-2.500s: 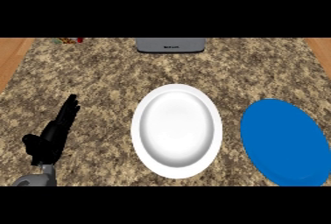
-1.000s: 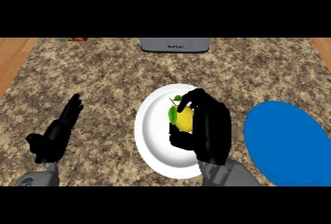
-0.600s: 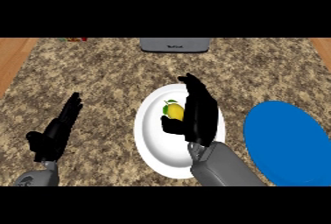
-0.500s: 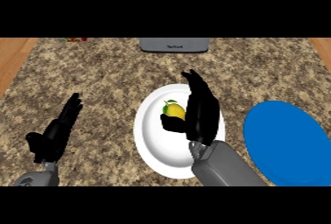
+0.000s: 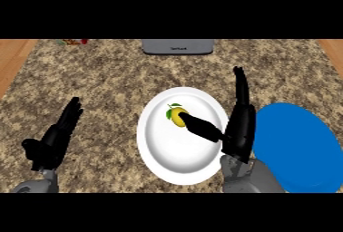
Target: Pick the lemon from the plate and place it in the plate
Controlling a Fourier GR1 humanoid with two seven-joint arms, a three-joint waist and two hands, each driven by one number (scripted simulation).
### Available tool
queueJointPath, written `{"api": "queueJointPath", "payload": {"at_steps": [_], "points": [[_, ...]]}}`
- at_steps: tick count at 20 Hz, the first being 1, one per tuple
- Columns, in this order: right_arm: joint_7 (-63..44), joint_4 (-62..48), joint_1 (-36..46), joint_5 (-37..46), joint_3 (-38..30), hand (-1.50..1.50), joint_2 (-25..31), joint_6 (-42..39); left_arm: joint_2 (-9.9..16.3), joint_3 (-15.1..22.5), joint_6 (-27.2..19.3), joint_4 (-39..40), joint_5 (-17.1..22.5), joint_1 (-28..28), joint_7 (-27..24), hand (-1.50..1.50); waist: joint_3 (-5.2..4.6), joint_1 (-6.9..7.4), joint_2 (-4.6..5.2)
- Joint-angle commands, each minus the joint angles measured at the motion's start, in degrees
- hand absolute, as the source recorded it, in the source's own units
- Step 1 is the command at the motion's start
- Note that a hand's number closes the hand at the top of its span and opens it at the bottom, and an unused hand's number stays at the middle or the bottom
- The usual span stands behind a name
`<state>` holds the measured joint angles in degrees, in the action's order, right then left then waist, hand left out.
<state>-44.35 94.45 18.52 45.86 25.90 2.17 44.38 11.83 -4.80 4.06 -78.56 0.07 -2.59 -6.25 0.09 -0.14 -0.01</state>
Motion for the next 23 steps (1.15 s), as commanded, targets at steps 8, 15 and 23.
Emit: {"api": "queueJointPath", "payload": {"at_steps": [8,15,23], "points": [[34.26,17.87,-28.38,-33.6,-1.32,-1.5,16.63,4.13,-2.17,0.98,-1.18,-0.73,-0.87,0.6,-0.29,0.0,0.12,-0.53,-0.07],[55.25,12.42,-36.75,-49.34,-11.77,-1.5,19.87,-9.67,-2.13,0.8,-0.71,-0.88,-1.28,2.29,-0.67,0.0,0.0,-0.2,-0.08],[67.77,5.24,-42.3,-54.35,-21.72,-1.5,18.92,-19.27,-0.89,-1.76,0.35,2.28,-0.82,-0.48,-1.95,0.0,-0.08,-0.16,-0.05]]}}
